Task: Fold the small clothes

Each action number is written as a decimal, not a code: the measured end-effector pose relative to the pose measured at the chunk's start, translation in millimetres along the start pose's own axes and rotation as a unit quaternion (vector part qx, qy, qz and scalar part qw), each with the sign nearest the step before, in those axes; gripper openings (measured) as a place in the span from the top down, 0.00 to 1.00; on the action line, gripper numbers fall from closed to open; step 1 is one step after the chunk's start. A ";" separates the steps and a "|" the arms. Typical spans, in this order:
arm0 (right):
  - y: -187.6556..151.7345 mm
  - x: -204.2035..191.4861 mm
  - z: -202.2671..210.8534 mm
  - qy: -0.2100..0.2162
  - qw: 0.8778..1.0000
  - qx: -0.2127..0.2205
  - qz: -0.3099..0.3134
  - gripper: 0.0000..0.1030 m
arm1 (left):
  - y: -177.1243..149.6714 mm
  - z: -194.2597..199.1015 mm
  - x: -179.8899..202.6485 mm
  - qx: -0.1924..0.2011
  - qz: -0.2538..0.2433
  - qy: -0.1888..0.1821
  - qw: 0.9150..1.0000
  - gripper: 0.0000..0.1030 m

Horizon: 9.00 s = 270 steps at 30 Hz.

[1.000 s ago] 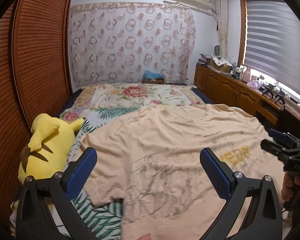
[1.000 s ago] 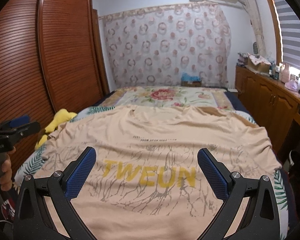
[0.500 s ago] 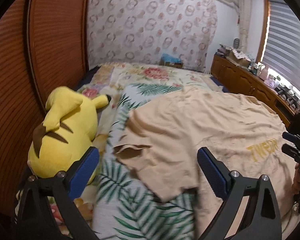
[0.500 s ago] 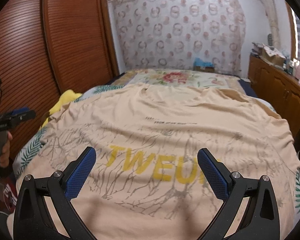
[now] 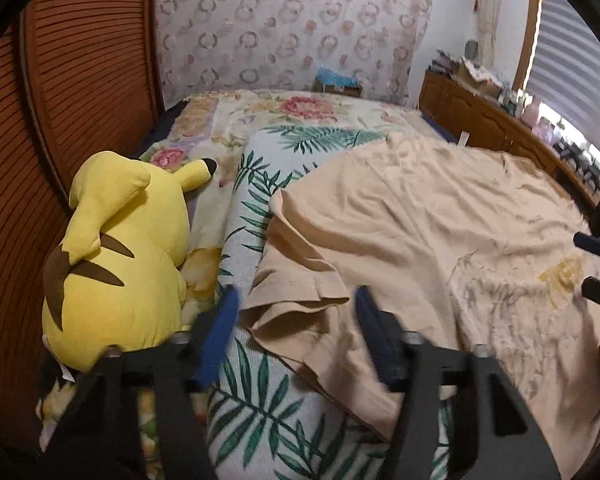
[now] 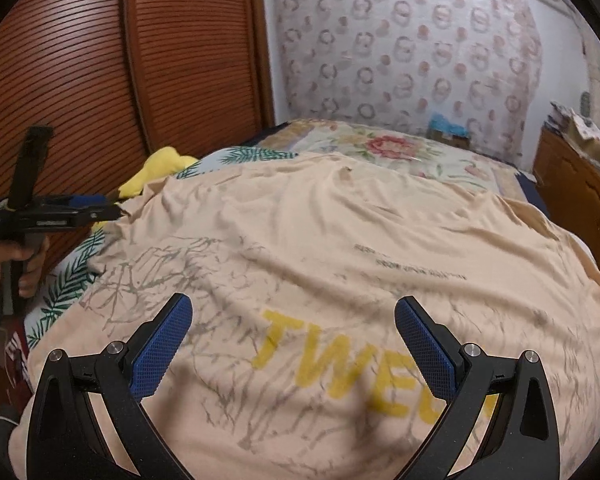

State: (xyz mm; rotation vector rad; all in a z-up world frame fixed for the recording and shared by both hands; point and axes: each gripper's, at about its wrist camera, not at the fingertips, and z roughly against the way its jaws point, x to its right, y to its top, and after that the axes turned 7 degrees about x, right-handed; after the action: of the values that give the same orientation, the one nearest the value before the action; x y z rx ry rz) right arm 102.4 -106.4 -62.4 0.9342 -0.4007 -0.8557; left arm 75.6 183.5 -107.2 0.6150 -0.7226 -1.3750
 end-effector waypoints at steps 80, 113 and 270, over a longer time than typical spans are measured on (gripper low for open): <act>-7.7 -47.1 -56.8 0.111 0.988 -0.102 0.030 0.72 | 13.9 -33.6 83.8 -0.027 -0.087 -0.065 0.994 0.47; 16.9 48.9 -3.2 0.014 0.999 -0.041 -0.014 0.58 | 75.1 -29.1 157.9 0.024 -0.109 -0.077 0.991 0.47; -51.8 209.3 89.3 -0.137 0.985 -0.072 -0.075 0.94 | 7.2 20.1 180.8 0.030 -0.065 -0.090 0.993 0.39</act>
State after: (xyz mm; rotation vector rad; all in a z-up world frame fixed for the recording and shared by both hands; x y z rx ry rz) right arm 150.4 -334.7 -66.6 0.7212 -0.5030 -1.1428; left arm 73.8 5.0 -71.2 0.5994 -0.8846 -1.5480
